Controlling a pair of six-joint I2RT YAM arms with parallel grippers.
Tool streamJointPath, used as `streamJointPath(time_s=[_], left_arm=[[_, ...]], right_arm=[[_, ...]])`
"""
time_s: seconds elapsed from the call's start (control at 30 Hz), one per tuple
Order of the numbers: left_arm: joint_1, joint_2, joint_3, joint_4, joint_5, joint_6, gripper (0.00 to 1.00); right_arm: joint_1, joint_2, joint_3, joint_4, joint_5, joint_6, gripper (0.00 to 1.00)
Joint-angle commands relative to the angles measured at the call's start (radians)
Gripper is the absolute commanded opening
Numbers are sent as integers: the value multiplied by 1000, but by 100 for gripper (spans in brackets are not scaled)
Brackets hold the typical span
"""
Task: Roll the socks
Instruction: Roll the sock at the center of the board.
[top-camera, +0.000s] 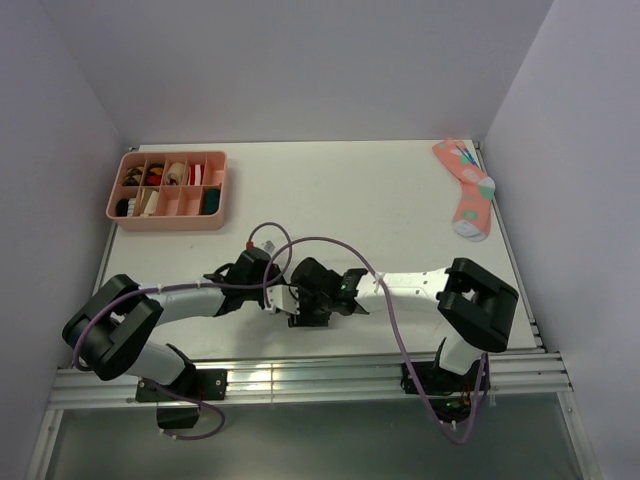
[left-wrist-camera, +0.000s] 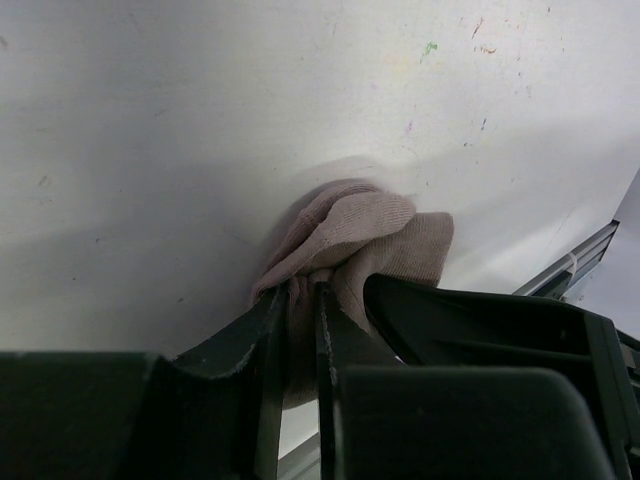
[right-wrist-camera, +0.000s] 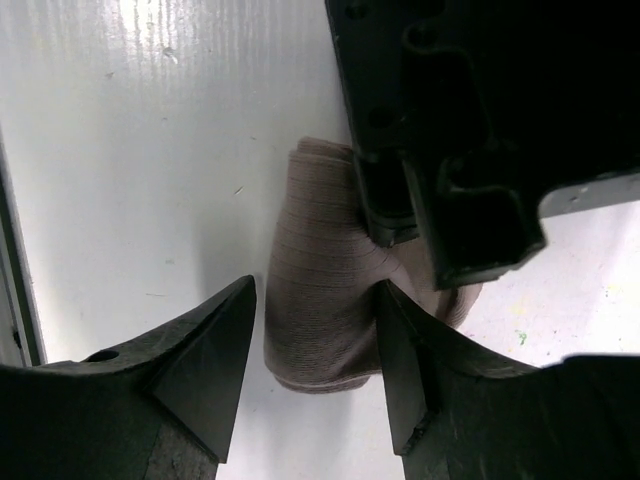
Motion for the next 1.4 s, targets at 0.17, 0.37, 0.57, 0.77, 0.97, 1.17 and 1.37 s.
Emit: streamJointPath(time_s=[0.17,0.37,0.57,0.77,0.97,1.17,1.37], left_arm=[[8,15,-51,-73,34,42,0],[9,-1,-58,-45,26,14,0],[6,-46,-132,60,-15,-64,0],[-6,-169,-209,108,-141,-125,3],[-49,-249,-233,111,-251,-161,3],[-101,-235,-233,122,-302,-176,2],[-146,-258,-265,171,-372,-179,9]], right_arm=[[-28,76,94,-100,-66,17,47],[-121,137,223,-267,-190,18,42],[-206,214,341,-419,-351,12,41],[-272,294,435,-534,-448,7,40],[-326,372,512,-629,-506,15,40],[-367,464,591,-724,-560,17,40],[-386,507,624,-749,-538,23,40]])
